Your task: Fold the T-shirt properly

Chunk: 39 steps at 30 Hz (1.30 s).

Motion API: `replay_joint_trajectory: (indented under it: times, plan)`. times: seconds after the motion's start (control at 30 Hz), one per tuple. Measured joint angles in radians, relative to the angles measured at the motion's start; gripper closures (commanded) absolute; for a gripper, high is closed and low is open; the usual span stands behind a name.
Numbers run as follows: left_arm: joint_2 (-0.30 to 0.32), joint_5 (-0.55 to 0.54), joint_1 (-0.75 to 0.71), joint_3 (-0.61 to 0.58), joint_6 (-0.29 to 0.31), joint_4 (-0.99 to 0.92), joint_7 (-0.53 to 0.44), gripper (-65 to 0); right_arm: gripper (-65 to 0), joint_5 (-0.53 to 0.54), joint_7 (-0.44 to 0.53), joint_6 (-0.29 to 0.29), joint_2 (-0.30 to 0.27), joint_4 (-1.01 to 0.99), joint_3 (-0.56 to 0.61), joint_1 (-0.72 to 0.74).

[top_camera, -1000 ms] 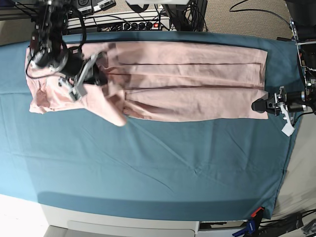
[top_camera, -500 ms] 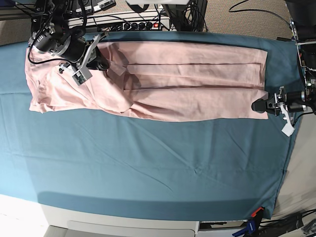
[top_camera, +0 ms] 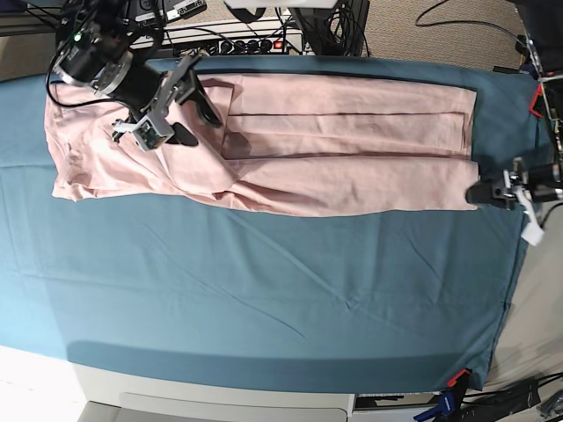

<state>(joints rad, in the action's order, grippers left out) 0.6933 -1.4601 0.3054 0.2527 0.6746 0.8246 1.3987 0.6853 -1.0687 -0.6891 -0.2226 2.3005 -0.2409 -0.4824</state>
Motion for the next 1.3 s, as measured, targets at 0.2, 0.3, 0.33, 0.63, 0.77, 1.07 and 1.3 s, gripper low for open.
replay_joint_trajectory:
  times: [0.2, 0.3, 0.33, 0.63, 0.77, 1.07, 1.3]
  plan:
    - [0.057, -0.001, -0.029, 0.025, 0.0, 0.001, -0.003, -32.4, -29.4, -0.111, 0.04, 0.038, 0.102, 0.014, -0.001, 0.023]
    - [0.063, 0.0, -0.067, 0.026, -0.004, 0.001, -0.002, -32.4, -29.4, -0.192, 0.091, 0.098, 0.137, 0.015, -0.001, 0.052]
    - [0.063, 0.0, -0.081, 0.026, -0.004, 0.001, -0.003, -32.4, -29.4, -0.212, 0.095, 0.112, 0.148, 0.015, -0.002, 0.061]
    - [0.043, -0.03, -0.164, 0.03, -0.027, 0.005, -0.012, -32.4, -29.3, -0.248, 0.101, 0.121, 0.198, 0.015, 0.0, 0.093]
    - [0.021, -0.046, -0.166, 0.031, -0.027, 0.005, -0.016, -32.4, -29.3, -0.248, 0.101, 0.12, 0.198, 0.015, 0.0, 0.094]
    - [-0.037, -0.068, -0.164, 0.035, -0.027, 0.01, -0.027, -32.4, -29.3, -0.362, 0.123, 0.172, 0.198, 0.015, 0.0, 0.094]
    - [-0.043, -0.061, -0.249, 0.034, -0.042, 0.158, -0.038, -31.9, -29.3, -0.393, 0.135, 0.195, 0.198, 0.015, -0.001, 0.094]
